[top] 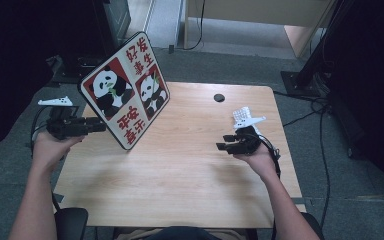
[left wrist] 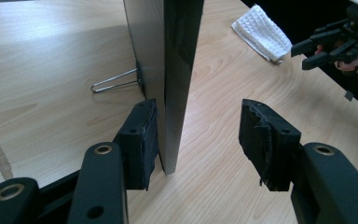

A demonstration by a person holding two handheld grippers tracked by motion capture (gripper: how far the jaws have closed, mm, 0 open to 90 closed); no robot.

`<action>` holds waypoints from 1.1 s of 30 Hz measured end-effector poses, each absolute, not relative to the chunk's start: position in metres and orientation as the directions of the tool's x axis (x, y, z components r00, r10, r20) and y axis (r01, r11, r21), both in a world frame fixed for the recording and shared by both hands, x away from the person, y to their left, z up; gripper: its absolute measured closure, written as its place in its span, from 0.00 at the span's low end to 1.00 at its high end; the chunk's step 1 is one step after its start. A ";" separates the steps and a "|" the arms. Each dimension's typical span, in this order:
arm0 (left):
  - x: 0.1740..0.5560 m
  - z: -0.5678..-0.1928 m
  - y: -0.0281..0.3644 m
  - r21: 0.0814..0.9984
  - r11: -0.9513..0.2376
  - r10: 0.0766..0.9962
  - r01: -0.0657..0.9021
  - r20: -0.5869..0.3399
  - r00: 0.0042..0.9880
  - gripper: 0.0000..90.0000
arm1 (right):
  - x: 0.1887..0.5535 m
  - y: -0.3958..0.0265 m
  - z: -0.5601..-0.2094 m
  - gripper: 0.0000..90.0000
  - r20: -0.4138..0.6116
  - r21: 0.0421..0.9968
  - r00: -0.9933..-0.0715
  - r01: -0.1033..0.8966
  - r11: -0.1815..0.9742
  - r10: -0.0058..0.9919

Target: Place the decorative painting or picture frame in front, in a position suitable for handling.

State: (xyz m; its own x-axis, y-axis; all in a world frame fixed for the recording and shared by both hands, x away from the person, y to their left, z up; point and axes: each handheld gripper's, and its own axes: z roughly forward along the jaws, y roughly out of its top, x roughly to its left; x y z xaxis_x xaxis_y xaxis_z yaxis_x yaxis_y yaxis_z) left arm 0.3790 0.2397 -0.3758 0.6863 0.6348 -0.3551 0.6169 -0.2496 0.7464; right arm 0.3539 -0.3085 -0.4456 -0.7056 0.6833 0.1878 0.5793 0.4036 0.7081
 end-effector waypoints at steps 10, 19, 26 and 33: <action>0.399 -0.348 0.232 0.742 -0.271 0.665 0.614 -0.317 0.676 0.53 | 0.354 -0.308 -0.447 0.56 0.189 0.703 -0.708 0.581 0.410 0.680; 0.417 -0.321 0.228 0.749 -0.244 0.681 0.616 -0.320 0.658 0.57 | 0.354 -0.306 -0.448 0.55 0.190 0.693 -0.709 0.587 0.419 0.680; 0.434 -0.302 0.225 0.747 -0.243 0.688 0.619 -0.317 0.652 0.61 | 0.354 -0.305 -0.449 0.55 0.183 0.682 -0.714 0.587 0.436 0.676; 0.449 -0.289 0.218 0.741 -0.266 0.687 0.617 -0.303 0.660 0.61 | 0.354 -0.303 -0.451 0.55 0.184 0.670 -0.717 0.592 0.447 0.673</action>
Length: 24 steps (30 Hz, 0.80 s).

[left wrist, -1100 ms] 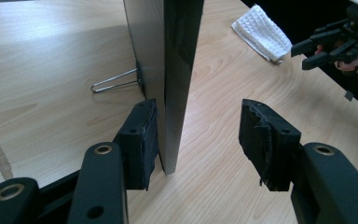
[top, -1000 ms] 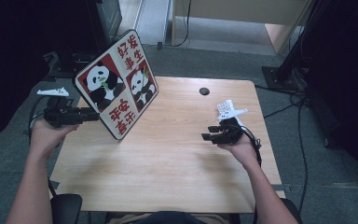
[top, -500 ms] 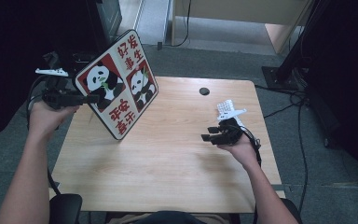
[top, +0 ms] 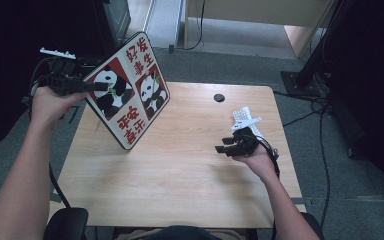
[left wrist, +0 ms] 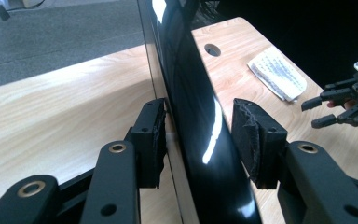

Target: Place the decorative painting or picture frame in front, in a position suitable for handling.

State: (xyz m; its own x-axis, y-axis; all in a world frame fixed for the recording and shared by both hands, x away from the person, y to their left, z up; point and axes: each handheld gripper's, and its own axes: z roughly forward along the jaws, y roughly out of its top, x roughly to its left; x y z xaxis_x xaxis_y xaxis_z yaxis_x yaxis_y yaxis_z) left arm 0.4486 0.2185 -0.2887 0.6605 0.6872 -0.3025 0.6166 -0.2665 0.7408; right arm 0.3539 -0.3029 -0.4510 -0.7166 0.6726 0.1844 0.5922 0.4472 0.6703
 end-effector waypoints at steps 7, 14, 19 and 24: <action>0.468 -0.281 0.213 0.712 -0.292 0.702 0.639 -0.294 0.649 0.62 | 0.353 -0.302 -0.451 0.55 0.188 0.661 -0.714 0.600 0.451 0.674; 0.480 -0.269 0.210 0.704 -0.306 0.712 0.641 -0.277 0.645 0.65 | 0.354 -0.303 -0.452 0.55 0.187 0.657 -0.715 0.601 0.456 0.673; 0.488 -0.261 0.205 0.687 -0.323 0.720 0.651 -0.267 0.640 0.66 | 0.354 -0.302 -0.452 0.54 0.189 0.653 -0.716 0.603 0.459 0.672; 0.500 -0.255 0.200 0.658 -0.347 0.717 0.669 -0.273 0.641 0.68 | 0.354 -0.302 -0.453 0.54 0.187 0.651 -0.721 0.600 0.465 0.668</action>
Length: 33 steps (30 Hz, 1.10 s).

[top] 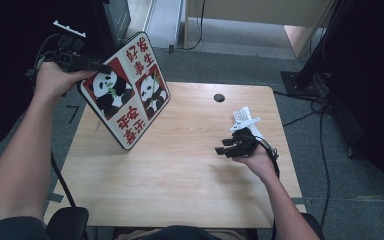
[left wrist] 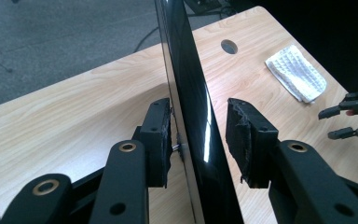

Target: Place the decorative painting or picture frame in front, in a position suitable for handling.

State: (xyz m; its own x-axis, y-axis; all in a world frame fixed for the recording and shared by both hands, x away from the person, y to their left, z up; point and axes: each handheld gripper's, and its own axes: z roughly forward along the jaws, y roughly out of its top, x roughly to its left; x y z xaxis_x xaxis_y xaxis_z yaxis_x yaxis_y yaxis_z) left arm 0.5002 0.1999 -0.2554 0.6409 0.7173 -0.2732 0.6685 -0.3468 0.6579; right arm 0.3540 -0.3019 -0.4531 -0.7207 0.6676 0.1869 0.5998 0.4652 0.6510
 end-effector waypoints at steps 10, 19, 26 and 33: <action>0.519 -0.254 0.192 0.615 -0.368 0.716 0.697 -0.291 0.635 0.74 | 0.353 -0.301 -0.454 0.54 0.184 0.639 -0.719 0.605 0.475 0.670; 0.534 -0.253 0.183 0.568 -0.393 0.719 0.723 -0.301 0.626 0.77 | 0.355 -0.303 -0.455 0.54 0.192 0.635 -0.713 0.614 0.468 0.675; 0.542 -0.252 0.175 0.514 -0.433 0.730 0.740 -0.282 0.623 0.83 | 0.358 -0.305 -0.458 0.54 0.202 0.630 -0.709 0.623 0.464 0.676; 0.542 -0.253 0.177 0.490 -0.424 0.738 0.762 -0.302 0.604 0.86 | 0.362 -0.307 -0.461 0.54 0.220 0.630 -0.703 0.631 0.452 0.676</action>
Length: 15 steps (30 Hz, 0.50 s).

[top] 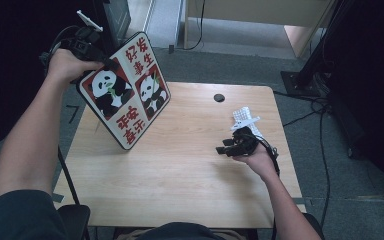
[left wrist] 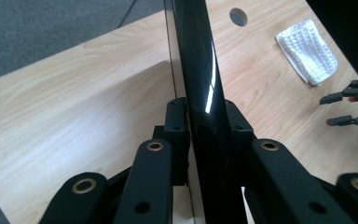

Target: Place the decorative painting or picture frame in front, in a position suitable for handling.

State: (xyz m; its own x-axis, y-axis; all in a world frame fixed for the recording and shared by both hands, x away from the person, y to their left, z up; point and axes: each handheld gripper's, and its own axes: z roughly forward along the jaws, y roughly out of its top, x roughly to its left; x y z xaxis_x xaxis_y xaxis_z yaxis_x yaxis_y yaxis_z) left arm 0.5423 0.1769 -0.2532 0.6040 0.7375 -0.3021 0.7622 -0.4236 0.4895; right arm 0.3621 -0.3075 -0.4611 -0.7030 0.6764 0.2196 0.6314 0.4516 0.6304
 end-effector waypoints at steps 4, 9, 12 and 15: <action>0.541 -0.248 0.169 0.463 -0.443 0.757 0.768 -0.266 0.597 0.89 | 0.365 -0.314 -0.463 0.54 0.242 0.629 -0.688 0.648 0.429 0.684; 0.541 -0.244 0.162 0.449 -0.433 0.767 0.782 -0.272 0.581 0.90 | 0.368 -0.321 -0.464 0.54 0.252 0.635 -0.674 0.656 0.406 0.695; 0.540 -0.241 0.159 0.453 -0.442 0.766 0.774 -0.259 0.588 0.90 | 0.368 -0.324 -0.464 0.54 0.259 0.641 -0.664 0.661 0.389 0.702; 0.534 -0.235 0.150 0.465 -0.459 0.771 0.757 -0.215 0.599 0.90 | 0.369 -0.324 -0.463 0.54 0.255 0.646 -0.667 0.656 0.389 0.700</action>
